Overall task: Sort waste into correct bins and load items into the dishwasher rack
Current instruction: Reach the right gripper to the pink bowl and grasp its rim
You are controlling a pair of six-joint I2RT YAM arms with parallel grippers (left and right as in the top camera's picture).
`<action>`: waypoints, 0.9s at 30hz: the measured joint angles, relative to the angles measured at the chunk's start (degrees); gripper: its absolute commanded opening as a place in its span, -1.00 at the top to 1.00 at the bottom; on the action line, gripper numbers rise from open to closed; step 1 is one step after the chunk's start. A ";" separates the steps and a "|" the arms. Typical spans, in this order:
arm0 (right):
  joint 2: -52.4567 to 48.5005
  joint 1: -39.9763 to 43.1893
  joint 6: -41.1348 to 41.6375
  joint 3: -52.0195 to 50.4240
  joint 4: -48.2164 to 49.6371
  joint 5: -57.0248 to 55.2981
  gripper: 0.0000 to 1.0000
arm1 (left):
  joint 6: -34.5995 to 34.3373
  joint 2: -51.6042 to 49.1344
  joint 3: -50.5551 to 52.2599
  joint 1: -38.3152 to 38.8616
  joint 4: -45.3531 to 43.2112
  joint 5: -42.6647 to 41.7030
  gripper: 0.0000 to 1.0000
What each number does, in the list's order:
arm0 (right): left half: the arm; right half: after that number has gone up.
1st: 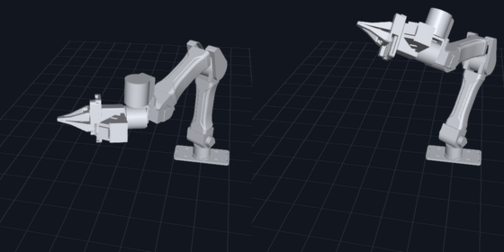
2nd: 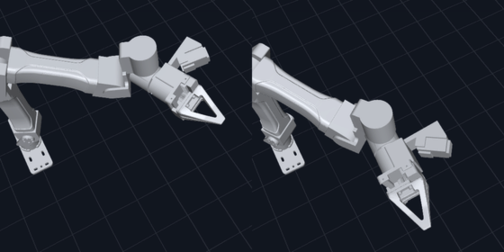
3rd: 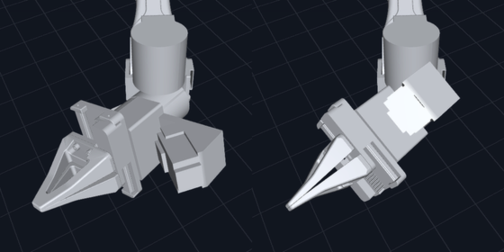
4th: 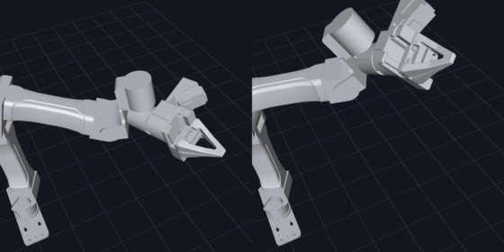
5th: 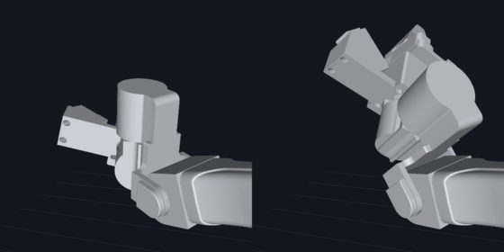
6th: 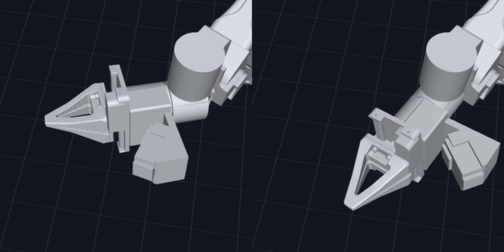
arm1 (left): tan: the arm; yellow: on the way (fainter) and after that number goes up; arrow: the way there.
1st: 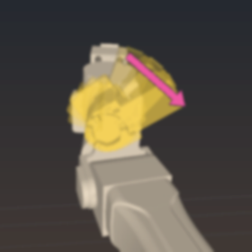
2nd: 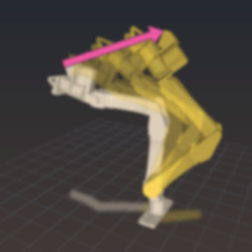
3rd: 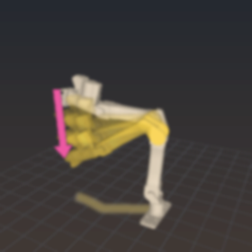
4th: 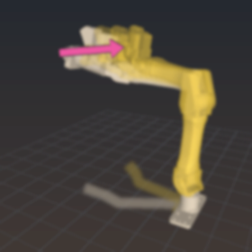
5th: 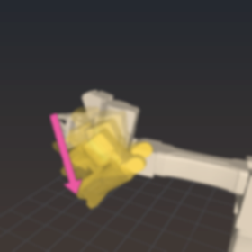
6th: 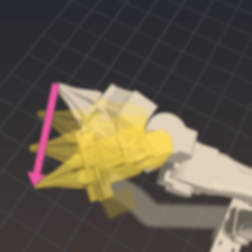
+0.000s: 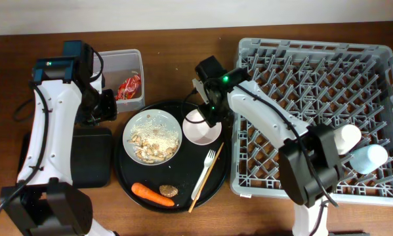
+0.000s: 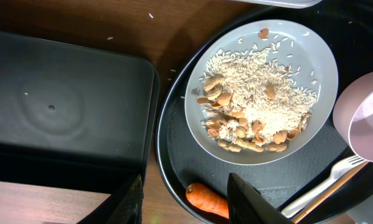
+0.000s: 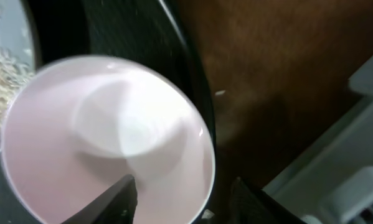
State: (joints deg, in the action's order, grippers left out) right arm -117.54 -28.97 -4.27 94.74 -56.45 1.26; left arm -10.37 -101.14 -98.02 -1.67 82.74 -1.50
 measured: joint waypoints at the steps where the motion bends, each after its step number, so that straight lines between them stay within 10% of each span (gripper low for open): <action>1: -0.81 0.00 0.04 0.00 -0.13 -0.02 0.02 | 0.00 -0.02 0.00 0.00 0.00 -0.02 0.14; 27: -1.79 0.00 0.22 -2.08 -0.28 -0.24 0.92 | 0.00 0.00 0.00 0.00 0.00 0.00 0.14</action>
State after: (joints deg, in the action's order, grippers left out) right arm -119.33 -28.97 -4.05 92.66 -56.73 1.02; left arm -10.37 -101.14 -98.02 -1.67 82.74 -1.50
